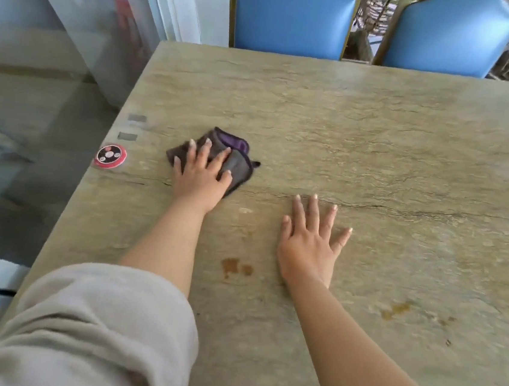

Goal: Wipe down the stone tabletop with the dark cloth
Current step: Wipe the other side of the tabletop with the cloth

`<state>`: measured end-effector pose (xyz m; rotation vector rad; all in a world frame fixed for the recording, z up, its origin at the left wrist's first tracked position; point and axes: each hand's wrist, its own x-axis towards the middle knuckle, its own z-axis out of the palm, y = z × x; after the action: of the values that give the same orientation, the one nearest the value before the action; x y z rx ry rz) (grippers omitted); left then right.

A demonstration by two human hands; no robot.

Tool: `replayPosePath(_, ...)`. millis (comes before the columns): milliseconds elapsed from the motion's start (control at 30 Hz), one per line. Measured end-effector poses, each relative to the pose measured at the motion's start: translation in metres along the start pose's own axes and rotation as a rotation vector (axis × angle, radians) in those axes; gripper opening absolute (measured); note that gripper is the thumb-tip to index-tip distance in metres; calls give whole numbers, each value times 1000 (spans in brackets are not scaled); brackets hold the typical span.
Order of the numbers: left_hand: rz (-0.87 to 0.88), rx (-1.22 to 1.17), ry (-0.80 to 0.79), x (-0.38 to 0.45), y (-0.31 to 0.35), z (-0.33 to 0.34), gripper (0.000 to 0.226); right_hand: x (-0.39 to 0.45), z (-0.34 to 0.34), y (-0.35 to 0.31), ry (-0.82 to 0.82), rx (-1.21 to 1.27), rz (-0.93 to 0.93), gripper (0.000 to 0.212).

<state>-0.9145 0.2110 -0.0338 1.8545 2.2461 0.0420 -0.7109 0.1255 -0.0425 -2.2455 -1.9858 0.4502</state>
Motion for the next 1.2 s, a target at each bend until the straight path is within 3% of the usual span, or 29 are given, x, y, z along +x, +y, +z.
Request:
replayPosePath(133,-6,-50,-5,-38,15,10,51,-2,-2,-2,7,3,9,53)
replayPosePath(267,358,-3,14,-126,24,31,55,-3,-2,-2,29,43,13,52)
replayPosePath(333,437,10,-7,-141,4,32,56,-4,-2,-1,39,60,10,52)
replayPosePath(400,344,18,2,-125,-21,25,55,-4,-3,-1,45,69,5,53)
replayPosePath(533,-50,-25,-37,-70,-33,8,51,-4,-3,-2,44,44,-8,56)
replayPosePath(633,-117,-21,-45,-74,-12,10,51,-6,-5,-4,34,42,-36,55)
replayPosePath(800,253,9,130,-177,-14,37,51,-31,-5,-21,80,-16,-216,46)
replayPosePath(900,308,13,98,-194,-48,37,51,-62,10,-52,34,57,-219,56)
replayPosePath(967,242,12,119,-173,-73,30,53,-74,20,-64,30,38,-231,58)
replayPosePath(1100,-135,-44,186,-119,-105,16,50,-69,27,-65,16,-12,-241,56)
replayPosePath(1200,-275,-74,173,-114,-102,11,52,-69,27,-68,-1,-21,-228,54)
